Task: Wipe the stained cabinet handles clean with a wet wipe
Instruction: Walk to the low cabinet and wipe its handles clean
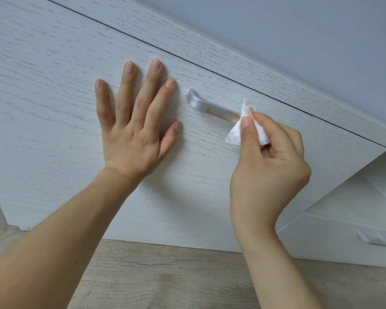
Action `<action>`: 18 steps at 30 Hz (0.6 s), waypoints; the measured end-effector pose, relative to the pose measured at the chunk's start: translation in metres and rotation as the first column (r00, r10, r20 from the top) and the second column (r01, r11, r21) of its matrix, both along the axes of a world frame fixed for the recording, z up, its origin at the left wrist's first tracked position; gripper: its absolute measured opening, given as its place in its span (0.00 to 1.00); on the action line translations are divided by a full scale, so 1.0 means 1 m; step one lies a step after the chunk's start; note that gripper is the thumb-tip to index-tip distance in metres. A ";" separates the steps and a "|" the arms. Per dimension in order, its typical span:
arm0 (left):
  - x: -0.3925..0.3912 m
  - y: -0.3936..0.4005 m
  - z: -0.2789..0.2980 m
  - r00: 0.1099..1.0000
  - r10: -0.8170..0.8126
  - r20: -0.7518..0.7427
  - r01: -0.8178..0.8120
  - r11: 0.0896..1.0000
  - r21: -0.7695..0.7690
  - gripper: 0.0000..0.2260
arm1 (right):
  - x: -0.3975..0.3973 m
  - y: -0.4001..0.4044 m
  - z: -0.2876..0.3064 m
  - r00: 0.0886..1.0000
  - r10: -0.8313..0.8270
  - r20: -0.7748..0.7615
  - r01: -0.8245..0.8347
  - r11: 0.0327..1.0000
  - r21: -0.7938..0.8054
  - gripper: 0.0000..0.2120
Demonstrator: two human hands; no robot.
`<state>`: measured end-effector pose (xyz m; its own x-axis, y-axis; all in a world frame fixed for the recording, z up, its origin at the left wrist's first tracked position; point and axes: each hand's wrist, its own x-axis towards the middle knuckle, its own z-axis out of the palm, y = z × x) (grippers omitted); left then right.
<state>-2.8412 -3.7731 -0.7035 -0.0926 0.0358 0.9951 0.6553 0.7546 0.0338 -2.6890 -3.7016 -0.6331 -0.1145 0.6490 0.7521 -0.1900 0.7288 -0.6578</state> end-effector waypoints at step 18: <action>0.003 0.000 0.002 1.000 -0.009 0.000 0.009 1.000 0.002 0.25 | -0.005 -0.008 0.000 0.999 0.034 -0.025 -0.035 0.998 -0.043 0.07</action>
